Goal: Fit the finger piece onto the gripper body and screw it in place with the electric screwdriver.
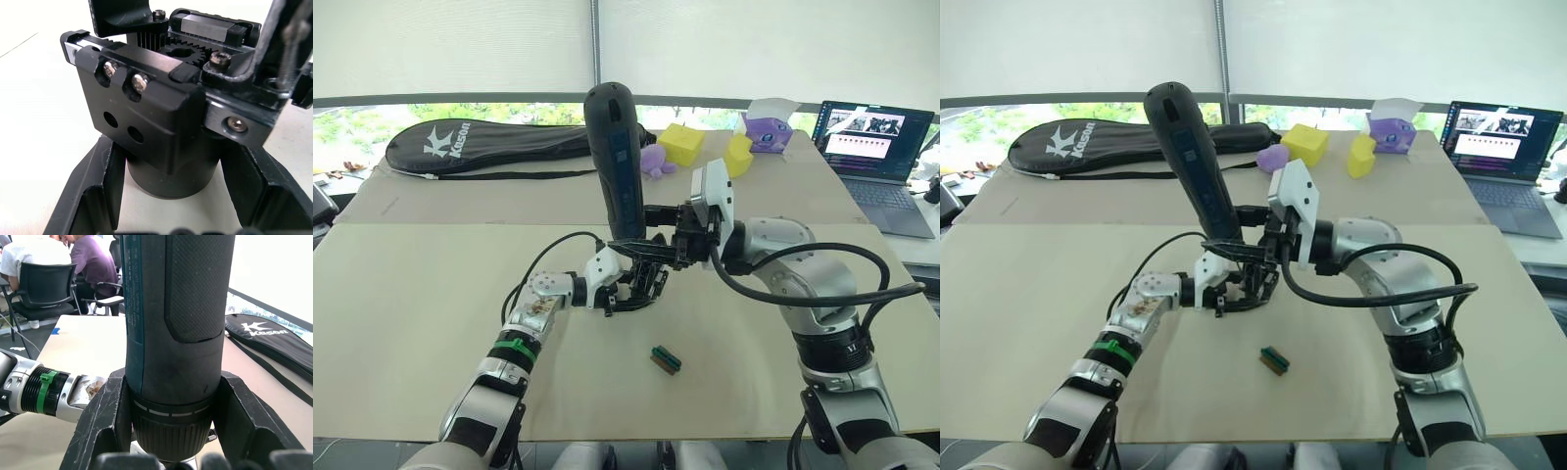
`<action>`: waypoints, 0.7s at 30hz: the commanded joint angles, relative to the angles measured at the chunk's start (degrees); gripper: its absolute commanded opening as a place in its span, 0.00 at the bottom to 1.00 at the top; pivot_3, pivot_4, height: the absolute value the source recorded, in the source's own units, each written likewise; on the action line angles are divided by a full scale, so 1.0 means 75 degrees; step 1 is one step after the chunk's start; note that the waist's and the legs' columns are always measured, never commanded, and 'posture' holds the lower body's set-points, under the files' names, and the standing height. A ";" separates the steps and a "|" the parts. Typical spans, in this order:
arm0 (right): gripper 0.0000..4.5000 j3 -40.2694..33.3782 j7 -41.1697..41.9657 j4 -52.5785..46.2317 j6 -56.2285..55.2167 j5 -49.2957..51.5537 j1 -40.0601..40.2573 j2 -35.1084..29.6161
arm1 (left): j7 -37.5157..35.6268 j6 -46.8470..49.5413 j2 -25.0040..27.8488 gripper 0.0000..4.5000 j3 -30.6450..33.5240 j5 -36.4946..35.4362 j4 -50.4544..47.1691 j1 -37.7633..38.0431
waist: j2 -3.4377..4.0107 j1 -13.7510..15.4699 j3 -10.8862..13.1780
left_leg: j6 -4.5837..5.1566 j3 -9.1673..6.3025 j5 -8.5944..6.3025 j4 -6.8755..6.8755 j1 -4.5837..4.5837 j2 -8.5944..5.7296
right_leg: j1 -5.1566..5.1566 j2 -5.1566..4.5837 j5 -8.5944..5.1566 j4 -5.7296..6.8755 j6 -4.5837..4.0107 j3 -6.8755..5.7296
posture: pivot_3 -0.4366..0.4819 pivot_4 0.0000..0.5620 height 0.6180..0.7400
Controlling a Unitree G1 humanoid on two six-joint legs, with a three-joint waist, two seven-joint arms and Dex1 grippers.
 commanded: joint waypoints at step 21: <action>0.43 -0.0328 -0.0385 -0.0381 0.0143 0.0386 -0.0273 0.0062 | -0.0138 0.0012 0.0006 0.51 -0.0056 -0.0011 -0.0208 -0.0040 | 0.0000 0.0000 0.0000 | 0.0000 0.0000 0.0000 0.0000 0.0000 0.0000 | 0.0000 0.0000 0.0000 0.0000 0.0000 0.0000 | 0.48 0.27 1.00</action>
